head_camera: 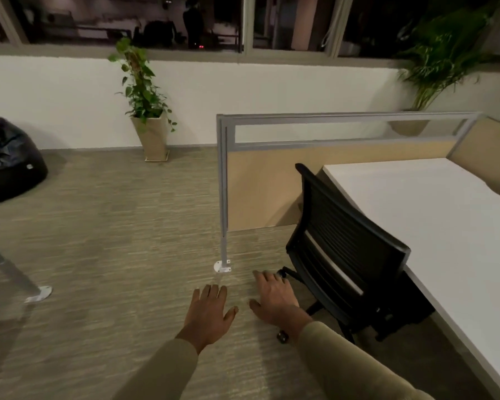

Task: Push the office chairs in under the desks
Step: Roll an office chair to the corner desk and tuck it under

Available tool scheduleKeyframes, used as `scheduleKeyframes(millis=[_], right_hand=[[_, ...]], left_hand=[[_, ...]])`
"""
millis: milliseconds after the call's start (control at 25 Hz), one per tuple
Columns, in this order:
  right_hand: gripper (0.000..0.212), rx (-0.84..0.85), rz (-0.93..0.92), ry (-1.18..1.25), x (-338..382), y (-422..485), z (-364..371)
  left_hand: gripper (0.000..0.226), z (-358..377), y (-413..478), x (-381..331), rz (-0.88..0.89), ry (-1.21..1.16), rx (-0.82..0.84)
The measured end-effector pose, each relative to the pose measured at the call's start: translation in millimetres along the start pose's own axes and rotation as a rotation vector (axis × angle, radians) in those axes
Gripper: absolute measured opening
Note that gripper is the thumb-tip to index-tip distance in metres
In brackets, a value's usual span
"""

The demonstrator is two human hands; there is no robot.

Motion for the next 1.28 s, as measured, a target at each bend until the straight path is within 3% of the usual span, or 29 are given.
scheduleKeyframes(millis=[360,480,640,760,920,1200,1280], right_hand=[[0.069,-0.244,-0.001,-0.026,-65,123,-110],[0.066,-0.378,0.103,-0.073,-102,144,-156],[0.054,-0.566,0.287,-0.109,-148,152,-205],[0.054,-0.660,0.438,-0.106,-182,143,-219],[0.060,-0.581,0.823,-0.152,-227,93,-201],[0.098,-0.404,1.296,-0.162,-233,-9,-174],[0.092,-0.359,1.402,-0.153,-219,-42,-161]], left_hand=[[0.065,-80,194,-81,0.157,-0.223,-0.112],[0.063,-113,257,-125,0.234,-0.295,-0.170],[0.059,-163,315,-190,0.475,-0.393,-0.262],[0.066,-177,348,-229,0.640,-0.299,-0.154],[0.070,-175,367,-267,0.738,-0.124,0.027],[0.055,-180,357,-254,0.767,-0.194,-0.046],[0.052,-176,346,-246,0.768,-0.197,-0.029]])
Point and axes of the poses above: each hand's wrist, its own y-axis towards the middle knuckle, its own z-axis out of the palm, x = y × z, the point moved 6 cm from there along y, towards the middle knuckle, and after that the axes turned 10 degrees about -z, right-handed, at the moved point
